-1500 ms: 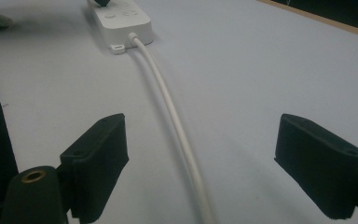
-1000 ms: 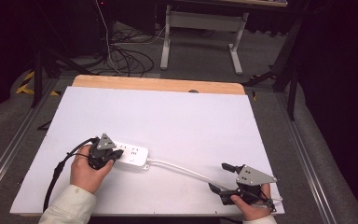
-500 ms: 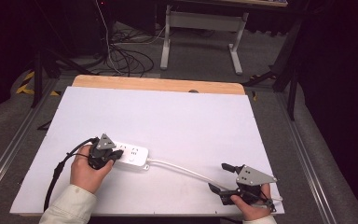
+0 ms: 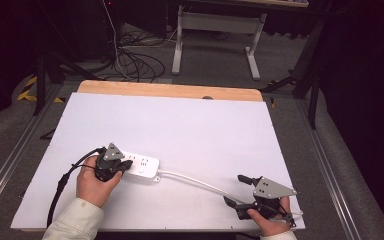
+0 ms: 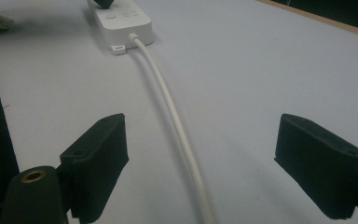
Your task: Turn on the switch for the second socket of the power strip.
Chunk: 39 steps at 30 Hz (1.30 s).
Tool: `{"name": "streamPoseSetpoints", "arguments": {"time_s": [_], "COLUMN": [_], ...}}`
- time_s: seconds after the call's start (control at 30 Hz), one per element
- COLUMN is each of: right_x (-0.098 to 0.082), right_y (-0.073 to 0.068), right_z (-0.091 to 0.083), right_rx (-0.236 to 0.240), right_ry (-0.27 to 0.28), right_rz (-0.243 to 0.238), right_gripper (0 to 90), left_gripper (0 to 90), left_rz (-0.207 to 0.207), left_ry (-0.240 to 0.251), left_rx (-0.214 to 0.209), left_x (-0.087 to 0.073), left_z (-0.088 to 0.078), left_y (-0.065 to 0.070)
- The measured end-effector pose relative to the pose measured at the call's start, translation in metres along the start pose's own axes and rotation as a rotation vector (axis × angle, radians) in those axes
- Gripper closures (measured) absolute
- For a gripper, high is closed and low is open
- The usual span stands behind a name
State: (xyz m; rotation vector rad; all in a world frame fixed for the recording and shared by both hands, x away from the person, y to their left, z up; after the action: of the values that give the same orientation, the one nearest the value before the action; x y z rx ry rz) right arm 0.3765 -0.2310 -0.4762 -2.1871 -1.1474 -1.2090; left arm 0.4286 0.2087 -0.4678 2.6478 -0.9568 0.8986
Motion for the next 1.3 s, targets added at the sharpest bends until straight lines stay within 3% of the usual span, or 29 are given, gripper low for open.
{"name": "streamPoseSetpoints", "arguments": {"time_s": [0.1,0.37,0.47,0.53,0.8,0.97,1.07,1.3], "right_x": [0.000,-0.001,-0.001,-0.001,-0.001,-0.001,-0.001,-0.001], "right_y": [0.001,0.001,0.001,0.001,0.001,0.001,0.001,0.001], "right_z": [0.000,0.000,0.000,0.000,0.000,0.000,0.000,0.000], "right_rx": [-0.001,0.000,-0.001,0.000,-0.002,-0.001,-0.001,-0.001], "right_ry": [-0.001,0.000,0.000,0.001,-0.002,0.000,0.000,0.000], "right_rz": [-0.001,-0.002,-0.001,0.000,-0.002,0.001,0.001,0.003], "right_gripper": [16.6,16.6,16.6,16.6,16.7,16.6,16.6,16.6], "left_gripper": [90.0,89.9,89.5,85.0,82.4,77.6,73.5,53.6], "left_rz": [-0.004,-0.011,-0.007,-0.008,0.005,0.031,0.032,0.031], "left_ry": [0.007,0.045,0.065,0.082,0.127,0.122,0.131,0.195], "left_rx": [0.011,-0.020,-0.014,-0.013,-0.031,-0.005,-0.014,-0.040], "left_x": [0.001,0.003,0.005,0.006,0.009,0.010,0.009,0.009], "left_z": [0.000,-0.013,-0.020,-0.025,-0.041,-0.042,-0.044,-0.054], "left_y": [0.001,0.001,0.002,0.002,0.007,0.008,0.009,0.007]}}
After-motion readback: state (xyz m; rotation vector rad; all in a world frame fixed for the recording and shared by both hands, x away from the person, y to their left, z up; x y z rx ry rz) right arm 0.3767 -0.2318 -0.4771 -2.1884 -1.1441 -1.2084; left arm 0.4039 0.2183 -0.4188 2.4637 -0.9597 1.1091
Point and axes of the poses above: each handheld gripper's, and its own axes: z roughly forward along the jaws, x roughly out of its top, y roughly to its right, the point moved 1 cm from there along z, roughly forward along the jaws, and after that the axes turned 7 degrees about -y, right-handed, at the moved point
